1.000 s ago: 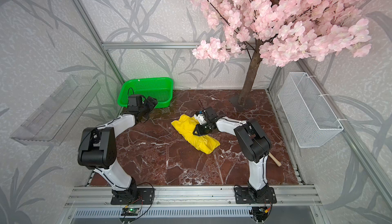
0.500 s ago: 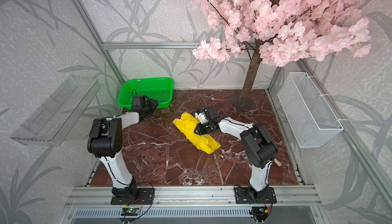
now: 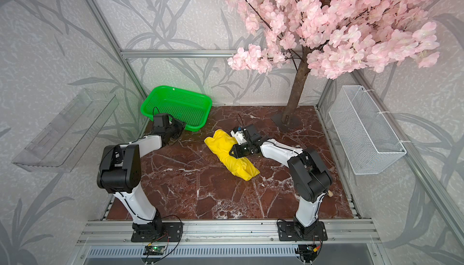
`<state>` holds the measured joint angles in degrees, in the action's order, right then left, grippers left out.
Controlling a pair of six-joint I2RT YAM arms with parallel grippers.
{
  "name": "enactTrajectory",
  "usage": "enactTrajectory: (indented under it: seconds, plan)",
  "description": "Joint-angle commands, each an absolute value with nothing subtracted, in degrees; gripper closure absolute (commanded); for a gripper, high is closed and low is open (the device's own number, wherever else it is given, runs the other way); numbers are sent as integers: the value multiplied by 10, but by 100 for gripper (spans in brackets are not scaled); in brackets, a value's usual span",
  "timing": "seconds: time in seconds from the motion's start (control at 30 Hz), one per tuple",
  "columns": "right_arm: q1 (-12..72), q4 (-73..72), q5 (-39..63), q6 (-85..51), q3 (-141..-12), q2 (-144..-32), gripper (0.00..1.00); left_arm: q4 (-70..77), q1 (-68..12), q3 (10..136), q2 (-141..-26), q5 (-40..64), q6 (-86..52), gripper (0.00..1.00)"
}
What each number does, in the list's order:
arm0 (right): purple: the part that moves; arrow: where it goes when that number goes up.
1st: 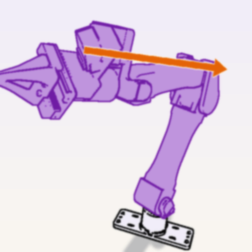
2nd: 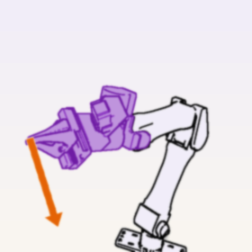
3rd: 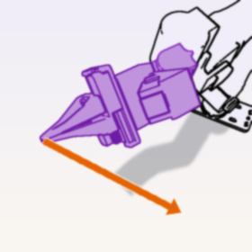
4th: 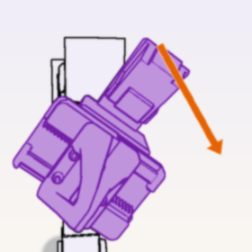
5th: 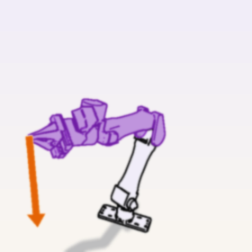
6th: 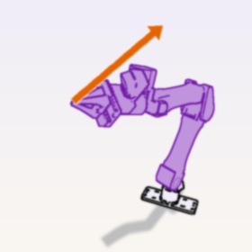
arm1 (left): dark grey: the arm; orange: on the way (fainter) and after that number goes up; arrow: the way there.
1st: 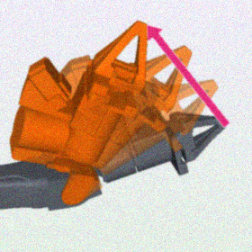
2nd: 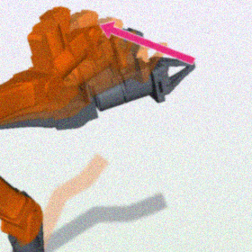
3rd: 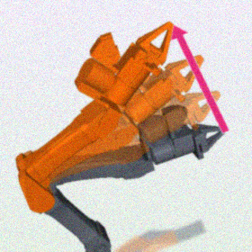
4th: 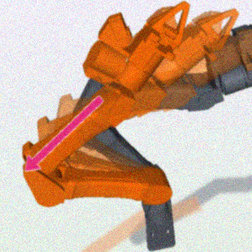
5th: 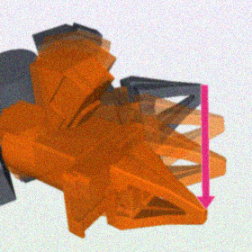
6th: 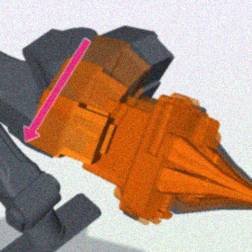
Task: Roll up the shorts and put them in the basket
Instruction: Pick up the bin at the corner of the board, then place the shorts in the bin, then place the bin at the center of the board.
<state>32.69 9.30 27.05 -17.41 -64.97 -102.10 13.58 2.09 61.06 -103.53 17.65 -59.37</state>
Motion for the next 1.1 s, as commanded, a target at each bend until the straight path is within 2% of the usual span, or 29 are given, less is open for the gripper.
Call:
enactTrajectory:
  seconds: [0.0, 0.3, 0.57, 0.83, 1.0, 1.07]
  plan:
    - [330, 47, 284, -183, -651, -979, 100, 82, 26, 585, -1019, 177, -547, 91]
    - [330, 30, 267, -191, -709, -933, 100, 96, 28, 495, -952, 219, -574, 95]
    - [337, 56, 215, -173, -854, -1000, 100, 87, 23, 390, -871, 249, -579, 95]
    - [361, 181, 100, -74, -1134, -1150, 100, 59, 18, 338, -817, 288, -566, 95]
    - [416, 261, 9, 53, -1347, -1291, 100, 51, 13, 335, -815, 318, -551, 95]
    - [447, 311, -32, 118, -1471, -1373, 100, 40, 12, 339, -814, 325, -541, 95]
